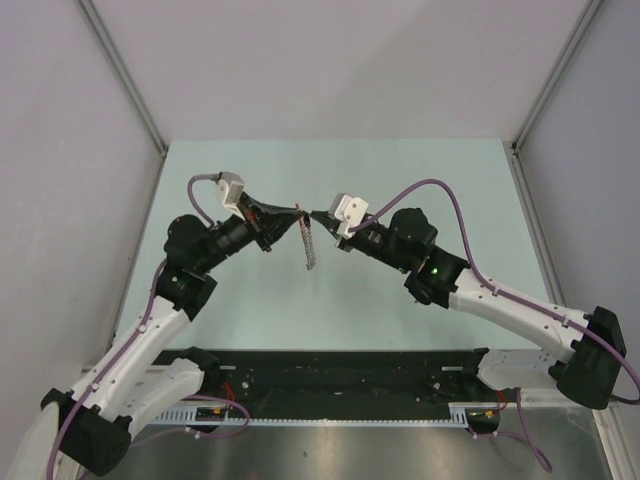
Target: Put the keys on the keyring
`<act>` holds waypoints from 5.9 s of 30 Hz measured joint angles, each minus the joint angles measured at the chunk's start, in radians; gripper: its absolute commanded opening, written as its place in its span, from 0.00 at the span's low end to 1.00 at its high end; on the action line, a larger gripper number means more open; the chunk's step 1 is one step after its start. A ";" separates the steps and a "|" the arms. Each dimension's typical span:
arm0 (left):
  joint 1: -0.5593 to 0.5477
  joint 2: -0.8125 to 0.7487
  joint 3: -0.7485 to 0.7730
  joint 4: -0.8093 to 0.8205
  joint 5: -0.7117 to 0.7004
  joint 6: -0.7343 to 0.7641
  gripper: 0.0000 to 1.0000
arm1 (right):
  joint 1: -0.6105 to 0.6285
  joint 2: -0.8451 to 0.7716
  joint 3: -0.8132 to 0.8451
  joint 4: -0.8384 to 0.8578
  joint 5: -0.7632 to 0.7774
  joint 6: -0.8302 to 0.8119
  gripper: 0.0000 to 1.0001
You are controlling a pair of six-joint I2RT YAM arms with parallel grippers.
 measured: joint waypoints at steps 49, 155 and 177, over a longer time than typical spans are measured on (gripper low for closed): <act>-0.121 -0.039 -0.189 0.318 -0.292 -0.060 0.01 | -0.031 0.029 0.000 0.025 -0.022 0.087 0.00; -0.045 0.322 -0.552 0.563 -0.405 -0.055 0.19 | -0.274 -0.183 -0.185 -0.311 0.151 0.531 1.00; 0.209 0.064 -0.217 -0.029 -0.520 -0.100 1.00 | -0.572 -0.272 -0.195 -0.422 0.246 0.671 1.00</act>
